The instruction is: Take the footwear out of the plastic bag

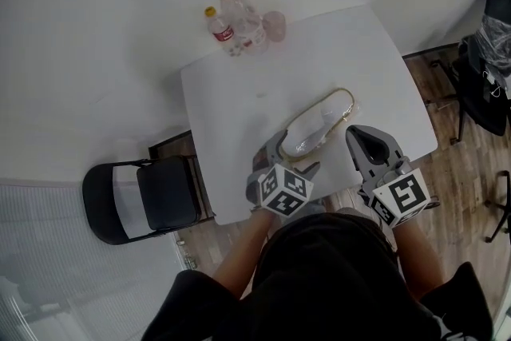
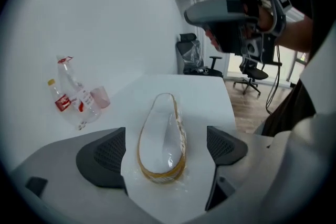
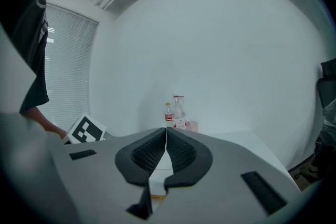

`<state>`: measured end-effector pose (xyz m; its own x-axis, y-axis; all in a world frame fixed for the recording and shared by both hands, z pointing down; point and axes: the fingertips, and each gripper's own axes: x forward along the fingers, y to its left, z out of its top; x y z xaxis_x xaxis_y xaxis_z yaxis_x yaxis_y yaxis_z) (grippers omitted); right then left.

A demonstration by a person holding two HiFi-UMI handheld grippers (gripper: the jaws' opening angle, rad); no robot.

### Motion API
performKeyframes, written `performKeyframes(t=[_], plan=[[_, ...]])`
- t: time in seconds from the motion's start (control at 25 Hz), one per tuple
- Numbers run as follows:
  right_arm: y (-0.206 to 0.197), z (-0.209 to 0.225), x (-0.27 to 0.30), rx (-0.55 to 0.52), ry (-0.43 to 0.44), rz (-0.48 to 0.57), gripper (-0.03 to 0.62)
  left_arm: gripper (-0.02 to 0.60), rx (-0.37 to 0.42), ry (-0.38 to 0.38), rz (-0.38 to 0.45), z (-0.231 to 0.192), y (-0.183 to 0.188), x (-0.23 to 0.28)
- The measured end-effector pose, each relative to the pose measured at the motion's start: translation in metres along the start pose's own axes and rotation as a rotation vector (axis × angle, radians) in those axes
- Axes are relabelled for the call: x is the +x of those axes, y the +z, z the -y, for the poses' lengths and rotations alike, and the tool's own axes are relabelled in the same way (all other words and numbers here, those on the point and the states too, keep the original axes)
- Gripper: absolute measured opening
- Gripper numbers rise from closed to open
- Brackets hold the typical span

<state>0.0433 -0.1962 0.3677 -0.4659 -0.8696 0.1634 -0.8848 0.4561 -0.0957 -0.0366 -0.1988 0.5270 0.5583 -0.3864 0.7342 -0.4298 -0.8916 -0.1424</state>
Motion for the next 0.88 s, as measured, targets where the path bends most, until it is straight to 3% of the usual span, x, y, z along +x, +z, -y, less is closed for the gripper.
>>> performKeyframes(t=[0.08,0.16,0.48,0.64,0.88], plan=[[-0.002,0.0,0.007,-0.003,-0.011,-0.006,0.02,0.471,0.026,-0.047,-0.041,-0.004,-0.011,0.016],[-0.004,0.002,0.011,-0.006,-0.022,-0.014,0.02,0.472,0.004,-0.105,-0.067,-0.012,-0.02,0.029],[-0.008,0.017,0.018,-0.019,-0.07,-0.044,0.02,0.472,-0.236,-0.451,-0.27,-0.039,-0.055,0.068],[-0.01,0.023,0.024,-0.022,-0.073,-0.051,0.02,0.472,-0.204,-0.453,-0.362,-0.034,-0.063,0.076],[-0.011,0.031,0.042,-0.02,-0.056,-0.055,0.02,0.469,-0.142,-0.373,-0.399,-0.024,-0.062,0.084]])
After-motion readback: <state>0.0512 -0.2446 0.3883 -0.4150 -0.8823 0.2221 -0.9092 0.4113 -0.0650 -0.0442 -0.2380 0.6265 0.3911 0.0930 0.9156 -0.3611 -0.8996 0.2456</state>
